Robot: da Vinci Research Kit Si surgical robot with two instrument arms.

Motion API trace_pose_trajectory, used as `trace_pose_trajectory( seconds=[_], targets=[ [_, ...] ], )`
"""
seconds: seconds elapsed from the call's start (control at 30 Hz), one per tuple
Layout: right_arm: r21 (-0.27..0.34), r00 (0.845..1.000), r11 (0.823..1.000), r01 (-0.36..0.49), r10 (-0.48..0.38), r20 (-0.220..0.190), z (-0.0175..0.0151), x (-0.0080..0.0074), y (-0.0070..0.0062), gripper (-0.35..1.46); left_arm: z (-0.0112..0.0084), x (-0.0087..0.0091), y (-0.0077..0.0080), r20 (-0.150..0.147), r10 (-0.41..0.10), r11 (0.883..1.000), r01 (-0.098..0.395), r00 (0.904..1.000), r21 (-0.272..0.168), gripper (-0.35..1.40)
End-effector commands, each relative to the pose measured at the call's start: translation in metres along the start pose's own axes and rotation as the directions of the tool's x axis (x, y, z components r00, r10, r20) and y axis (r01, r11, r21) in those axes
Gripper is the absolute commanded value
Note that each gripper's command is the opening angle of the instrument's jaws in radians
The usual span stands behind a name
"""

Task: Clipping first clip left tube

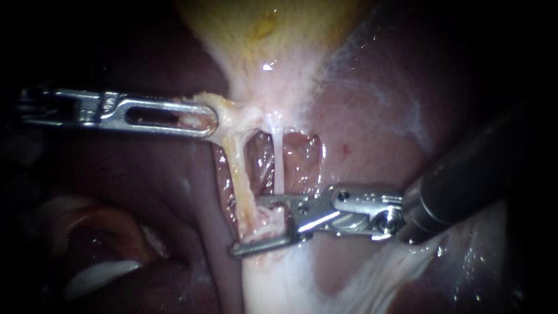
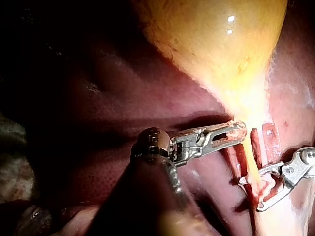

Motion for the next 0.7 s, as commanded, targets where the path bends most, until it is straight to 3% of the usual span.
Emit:
trace_pose_trajectory(
  seconds=[0.03,0.37,0.7],
  targets=[
    [0.005,1.0,1.0,0.002,-0.002,-0.001,0.0002,0.0,0.0,0.49,0.0001,0.0,0.0,0.0,0.0,1.0,0.0,1.0,-0.001,-0.35],
    [0.037,1.0,0.999,0.008,-0.008,0.002,0.0016,0.0003,0.0003,0.46,0.0007,-0.0001,-0.0001,0.001,-0.001,1.0,0.001,1.0,-0.001,-0.35],
    [-0.023,0.999,1.0,-0.002,0.003,0.034,0.0018,0.0009,0.0009,0.39,0.0009,-0.0001,-0.0002,0.002,-0.002,1.0,0.002,1.0,-0.002,-0.35]
  ],
)
